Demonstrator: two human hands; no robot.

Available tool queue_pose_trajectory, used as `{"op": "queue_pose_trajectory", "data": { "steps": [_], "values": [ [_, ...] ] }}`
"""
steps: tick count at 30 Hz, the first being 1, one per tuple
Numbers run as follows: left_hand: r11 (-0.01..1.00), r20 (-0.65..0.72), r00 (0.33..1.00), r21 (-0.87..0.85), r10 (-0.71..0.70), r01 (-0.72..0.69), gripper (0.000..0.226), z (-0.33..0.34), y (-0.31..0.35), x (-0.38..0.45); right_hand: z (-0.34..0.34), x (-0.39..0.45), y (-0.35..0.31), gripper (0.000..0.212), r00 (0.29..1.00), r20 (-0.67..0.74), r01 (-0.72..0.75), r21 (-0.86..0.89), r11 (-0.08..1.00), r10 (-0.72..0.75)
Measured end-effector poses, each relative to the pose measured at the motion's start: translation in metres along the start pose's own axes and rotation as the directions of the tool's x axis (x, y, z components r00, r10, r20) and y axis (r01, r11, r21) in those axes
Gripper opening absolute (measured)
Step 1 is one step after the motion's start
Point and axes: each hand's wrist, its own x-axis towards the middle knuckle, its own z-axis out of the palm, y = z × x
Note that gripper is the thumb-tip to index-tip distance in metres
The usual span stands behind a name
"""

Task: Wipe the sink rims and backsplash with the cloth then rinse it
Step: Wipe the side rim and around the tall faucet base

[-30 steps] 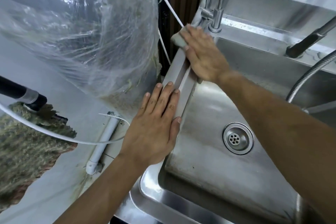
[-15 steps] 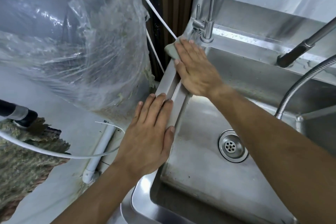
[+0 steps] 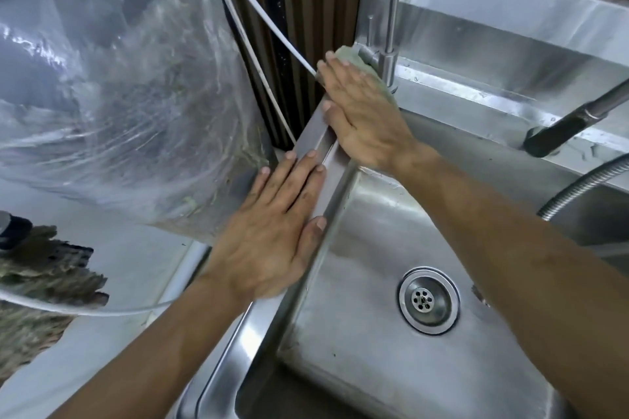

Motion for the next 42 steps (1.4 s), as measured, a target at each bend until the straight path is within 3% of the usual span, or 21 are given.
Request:
{"op": "queue_pose_trajectory", "data": {
  "steps": [2, 6, 12, 17, 23, 27, 34, 42],
  "values": [
    [1.0, -0.002, 1.0, -0.019, -0.01, 0.009, 0.062, 0.0, 0.001, -0.001, 0.004, 0.001, -0.004, 0.06, 0.998, -0.031, -0.06, 0.021, 0.998, 0.061],
    [0.998, -0.007, 1.0, -0.061, -0.001, 0.0, 0.06, -0.007, 0.001, 0.017, 0.007, -0.01, -0.014, 0.055, 0.994, 0.036, -0.112, 0.159, 0.981, 0.108],
    [0.995, 0.01, 1.0, -0.093, -0.029, 0.03, 0.064, -0.001, -0.002, 0.04, -0.008, 0.014, 0.019, 0.052, 0.995, 0.03, 0.094, 0.04, 0.995, -0.096],
    [0.991, -0.017, 0.999, -0.128, -0.035, 0.032, 0.063, 0.001, -0.002, 0.039, 0.002, -0.006, 0.005, 0.055, 1.0, -0.014, -0.011, 0.099, 0.995, 0.012],
    [0.992, -0.042, 0.998, -0.123, -0.036, 0.03, 0.064, 0.001, 0.0, 0.039, 0.002, -0.018, 0.007, 0.055, 0.996, 0.074, 0.038, 0.065, 0.997, -0.043],
    [0.99, -0.053, 0.998, -0.138, -0.029, 0.022, 0.065, 0.002, -0.001, 0.039, -0.004, 0.009, 0.014, 0.053, 1.0, 0.028, -0.002, 0.031, 1.0, 0.001],
    [0.994, -0.102, 0.994, -0.106, -0.026, 0.015, 0.064, 0.009, -0.002, 0.038, 0.013, -0.047, -0.013, 0.056, 0.999, 0.038, -0.035, 0.118, 0.992, 0.031],
    [0.994, -0.115, 0.993, -0.105, -0.028, 0.016, 0.065, 0.01, -0.002, 0.039, 0.0, 0.018, -0.001, 0.057, 0.984, 0.072, -0.166, 0.025, 0.986, 0.164]
  ]
}}
